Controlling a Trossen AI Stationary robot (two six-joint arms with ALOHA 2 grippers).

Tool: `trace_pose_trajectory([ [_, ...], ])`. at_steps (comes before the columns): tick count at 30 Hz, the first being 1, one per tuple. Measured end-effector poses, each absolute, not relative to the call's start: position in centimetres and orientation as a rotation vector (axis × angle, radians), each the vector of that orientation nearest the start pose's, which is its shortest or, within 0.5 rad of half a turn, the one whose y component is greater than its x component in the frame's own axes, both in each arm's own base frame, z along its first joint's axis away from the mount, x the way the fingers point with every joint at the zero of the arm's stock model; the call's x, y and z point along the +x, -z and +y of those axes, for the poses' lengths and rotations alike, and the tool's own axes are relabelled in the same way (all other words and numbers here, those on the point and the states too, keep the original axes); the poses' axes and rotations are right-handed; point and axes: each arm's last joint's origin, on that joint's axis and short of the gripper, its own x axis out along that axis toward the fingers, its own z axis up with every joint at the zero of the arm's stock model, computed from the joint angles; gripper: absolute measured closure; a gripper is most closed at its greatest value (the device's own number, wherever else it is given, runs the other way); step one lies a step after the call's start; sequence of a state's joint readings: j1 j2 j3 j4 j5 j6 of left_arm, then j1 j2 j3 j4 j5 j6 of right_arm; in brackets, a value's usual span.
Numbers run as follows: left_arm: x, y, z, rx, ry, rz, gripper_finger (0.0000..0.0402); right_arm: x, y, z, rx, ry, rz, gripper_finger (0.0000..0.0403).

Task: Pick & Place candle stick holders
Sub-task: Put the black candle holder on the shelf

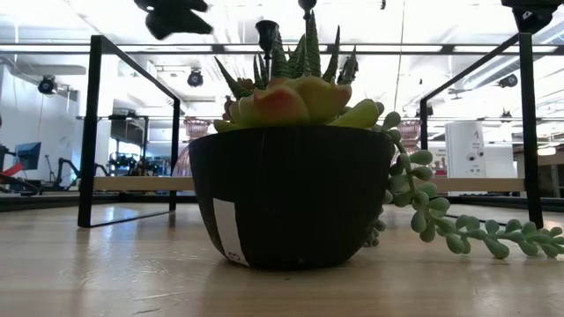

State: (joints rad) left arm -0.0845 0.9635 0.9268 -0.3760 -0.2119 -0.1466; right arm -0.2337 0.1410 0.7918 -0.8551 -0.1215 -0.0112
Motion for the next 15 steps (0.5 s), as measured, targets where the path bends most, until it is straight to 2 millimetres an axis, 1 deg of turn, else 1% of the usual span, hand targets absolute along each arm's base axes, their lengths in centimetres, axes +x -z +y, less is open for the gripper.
trace_pose_trajectory([
  [3,18.1,-33.8,-0.9,-0.031,-0.146,0.427,0.0149,1.2,-31.7,0.1,0.025,0.111,0.202,0.0394],
  [9,13.9,-34.5,-0.6,-0.029,-0.143,0.427,0.0149,1.2,-31.7,0.1,0.025,0.111,0.202,0.0394],
  [12,12.6,-34.4,-0.5,-0.027,-0.141,0.436,0.0152,1.2,-31.7,0.1,0.025,0.111,0.202,0.0394],
  [15,11.8,-33.3,-0.4,0.016,-0.132,0.447,0.0166,1.2,-31.7,0.1,0.025,0.111,0.202,0.0394],
])
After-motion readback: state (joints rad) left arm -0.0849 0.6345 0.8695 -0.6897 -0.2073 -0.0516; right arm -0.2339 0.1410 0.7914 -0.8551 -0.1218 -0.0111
